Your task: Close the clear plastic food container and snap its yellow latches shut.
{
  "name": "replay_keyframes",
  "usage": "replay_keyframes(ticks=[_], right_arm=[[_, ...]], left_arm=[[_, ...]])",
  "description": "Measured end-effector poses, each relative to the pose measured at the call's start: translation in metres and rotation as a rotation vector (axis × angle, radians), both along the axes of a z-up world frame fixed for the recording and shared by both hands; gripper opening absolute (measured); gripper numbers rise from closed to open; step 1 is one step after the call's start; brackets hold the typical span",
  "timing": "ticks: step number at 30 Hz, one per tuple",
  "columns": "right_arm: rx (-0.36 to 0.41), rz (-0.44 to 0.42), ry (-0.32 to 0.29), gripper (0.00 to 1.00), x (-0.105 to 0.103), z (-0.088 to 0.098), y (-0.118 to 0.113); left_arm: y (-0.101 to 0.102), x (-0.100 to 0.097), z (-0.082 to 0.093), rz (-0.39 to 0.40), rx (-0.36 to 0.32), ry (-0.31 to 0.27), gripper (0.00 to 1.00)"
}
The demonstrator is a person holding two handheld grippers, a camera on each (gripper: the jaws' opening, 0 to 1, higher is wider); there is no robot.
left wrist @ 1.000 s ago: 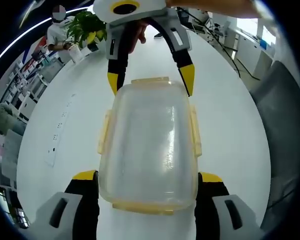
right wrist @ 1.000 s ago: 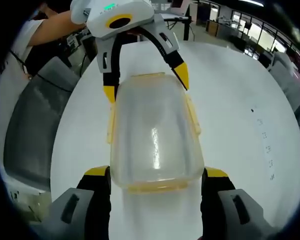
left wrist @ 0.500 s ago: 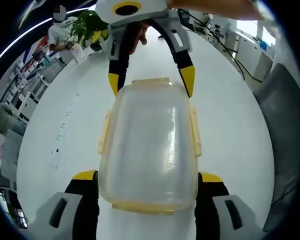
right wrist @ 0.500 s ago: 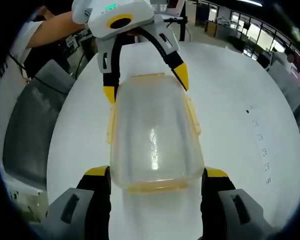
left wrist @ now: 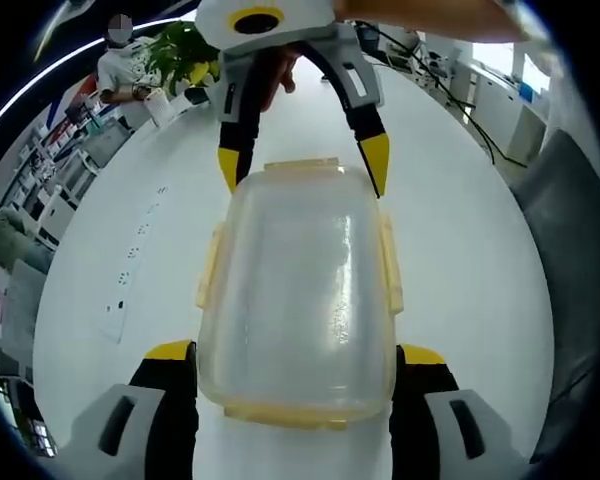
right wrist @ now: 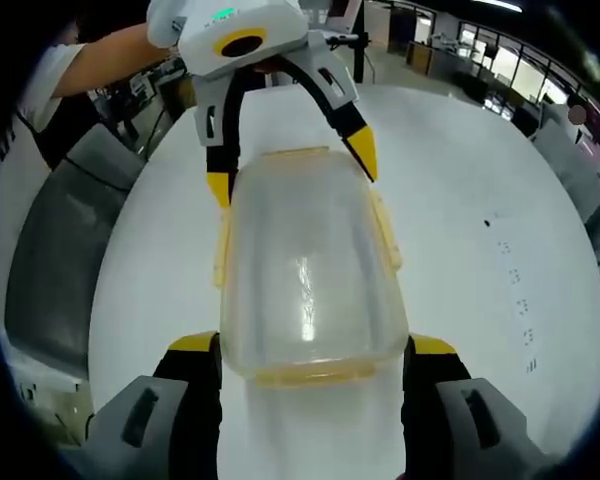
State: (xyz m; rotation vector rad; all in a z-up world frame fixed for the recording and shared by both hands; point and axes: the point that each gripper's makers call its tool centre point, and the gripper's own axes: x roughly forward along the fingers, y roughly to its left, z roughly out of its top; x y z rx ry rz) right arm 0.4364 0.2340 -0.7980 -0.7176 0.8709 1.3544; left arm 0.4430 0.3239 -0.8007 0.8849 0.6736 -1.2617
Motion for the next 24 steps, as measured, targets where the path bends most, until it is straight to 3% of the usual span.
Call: replay_keyframes(ticks=[16, 21, 24], right_arm=[[-0.001, -0.008, -0.004, 0.72, 0.0033, -0.0006, 0.0], [0.011, -0.037, 0.001, 0.72, 0.0034, -0.0001, 0.0017], [0.015, -0.058, 0.004, 0.72, 0.0034, -0.0003, 0.0007]], left_arm=[[-0.0003, 0.0028, 0.0001, 0.002, -0.007, -0.005, 0.76], [-0.0006, 0.003, 0.001, 0.001, -0.022, -0.005, 0.76], [-0.0029, 0.0033, 0.0058, 0.027, -0.07, -0.003, 0.76]])
